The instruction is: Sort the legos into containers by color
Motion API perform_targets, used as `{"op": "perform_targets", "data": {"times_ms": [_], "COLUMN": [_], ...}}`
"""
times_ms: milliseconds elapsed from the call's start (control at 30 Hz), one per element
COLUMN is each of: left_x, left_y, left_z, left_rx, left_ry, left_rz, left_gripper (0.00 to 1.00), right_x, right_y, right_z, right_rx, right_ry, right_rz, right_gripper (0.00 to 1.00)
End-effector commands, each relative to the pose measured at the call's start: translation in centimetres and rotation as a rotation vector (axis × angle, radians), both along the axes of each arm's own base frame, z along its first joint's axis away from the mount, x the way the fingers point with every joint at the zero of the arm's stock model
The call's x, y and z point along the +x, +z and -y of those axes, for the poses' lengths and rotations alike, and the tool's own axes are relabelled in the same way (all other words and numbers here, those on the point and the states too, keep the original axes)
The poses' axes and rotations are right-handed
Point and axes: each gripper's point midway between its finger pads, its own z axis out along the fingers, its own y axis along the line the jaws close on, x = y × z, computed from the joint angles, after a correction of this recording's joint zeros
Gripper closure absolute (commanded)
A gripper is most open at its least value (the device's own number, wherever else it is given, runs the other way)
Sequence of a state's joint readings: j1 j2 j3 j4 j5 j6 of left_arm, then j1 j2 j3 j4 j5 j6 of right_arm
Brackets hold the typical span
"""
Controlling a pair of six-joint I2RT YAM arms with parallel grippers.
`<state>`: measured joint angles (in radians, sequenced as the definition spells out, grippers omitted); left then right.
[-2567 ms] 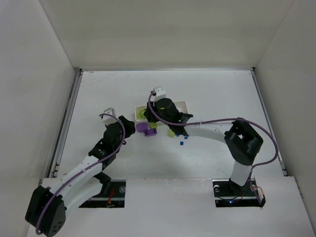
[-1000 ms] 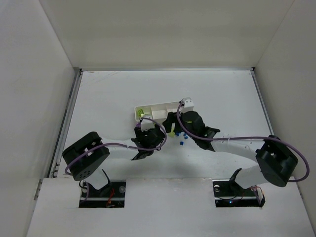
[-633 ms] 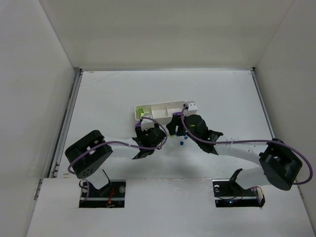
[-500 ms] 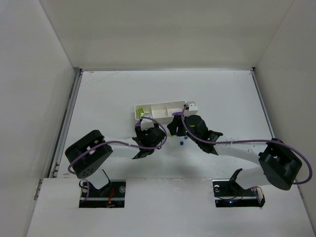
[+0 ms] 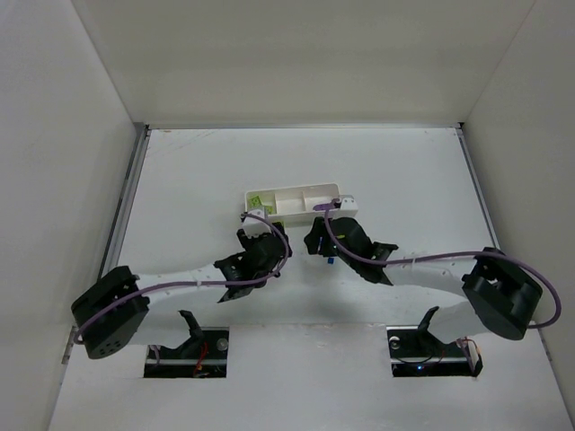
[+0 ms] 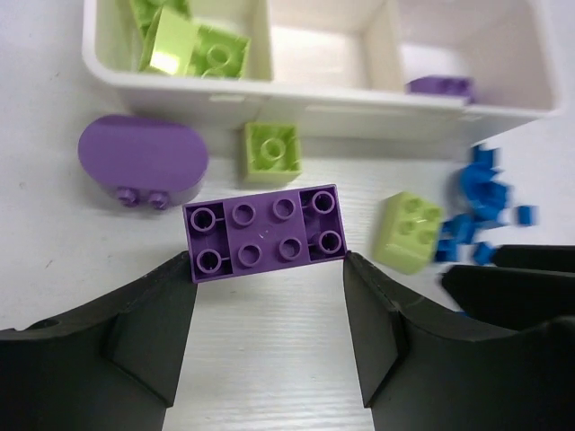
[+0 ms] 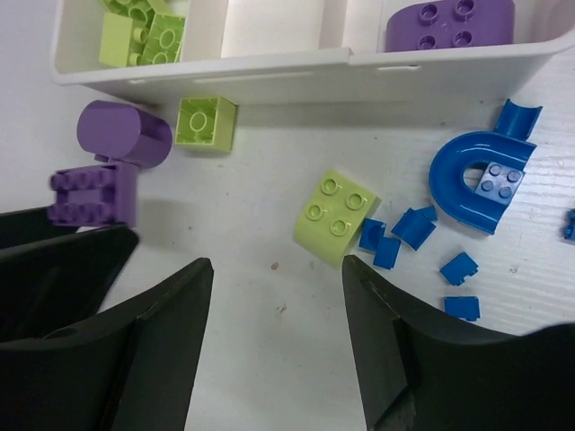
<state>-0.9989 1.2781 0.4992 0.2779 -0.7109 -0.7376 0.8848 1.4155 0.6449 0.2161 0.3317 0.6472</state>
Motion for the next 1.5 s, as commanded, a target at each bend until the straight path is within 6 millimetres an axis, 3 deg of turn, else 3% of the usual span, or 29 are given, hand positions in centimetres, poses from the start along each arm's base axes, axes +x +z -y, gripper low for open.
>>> {"op": "perform_targets", "data": {"times_ms": [0, 133, 267, 533, 667, 867, 1033, 1200, 1300, 1467], "left_x": [0.2, 1.6, 4.1, 8.9, 10.8, 12.4, 12.8, 12.9, 13.0, 12.9], "left_y": [3.0, 6.3, 8.6, 8.1, 7.0, 5.9, 5.5, 5.1, 5.2, 6.6], "left_z": [0.4, 2.6, 6.5, 14.5, 16.7, 17.7, 16.4, 15.0, 14.5, 13.3], "left_rx": [-0.095, -0.159, -0.189, -0.258, -0.246, -0.226, -0.195, -0.171, -0.165, -0.18], "left_ry": [-0.01, -0.07, -0.161, -0.328, -0.346, -0.34, -0.29, -0.256, -0.244, -0.241], "left_rz": [0.033, 0.059, 0.075, -0.024, -0.043, -0.061, -0.049, -0.053, -0.048, -0.025], "left_gripper": [0.73, 0.72, 0.7, 0.69, 0.69, 0.68, 0.59, 0.56, 0.48, 0.4], "right_x": [0.2, -0.7, -1.9, -3.2, -3.7, -4.0, -3.8, -3.5, -3.6, -3.3], "right_y": [1.9, 1.6, 1.4, 0.9, 0.5, 0.9, 1.1, 1.1, 1.0, 1.2], "right_z": [1.4, 3.5, 5.6, 7.3, 7.7, 8.1, 7.6, 6.0, 5.0, 3.1], "right_rx": [0.038, 0.045, 0.057, 0.054, 0.054, 0.074, 0.06, 0.044, 0.04, 0.04], "right_ry": [-0.079, -0.132, -0.173, -0.189, -0.185, -0.183, -0.17, -0.142, -0.126, -0.106], "right_rz": [0.056, 0.048, 0.043, 0.032, 0.03, 0.04, 0.044, 0.035, 0.031, 0.029], "right_gripper": [0.35, 0.38, 0.58, 0.58, 0.56, 0.53, 0.44, 0.4, 0.37, 0.36]}}
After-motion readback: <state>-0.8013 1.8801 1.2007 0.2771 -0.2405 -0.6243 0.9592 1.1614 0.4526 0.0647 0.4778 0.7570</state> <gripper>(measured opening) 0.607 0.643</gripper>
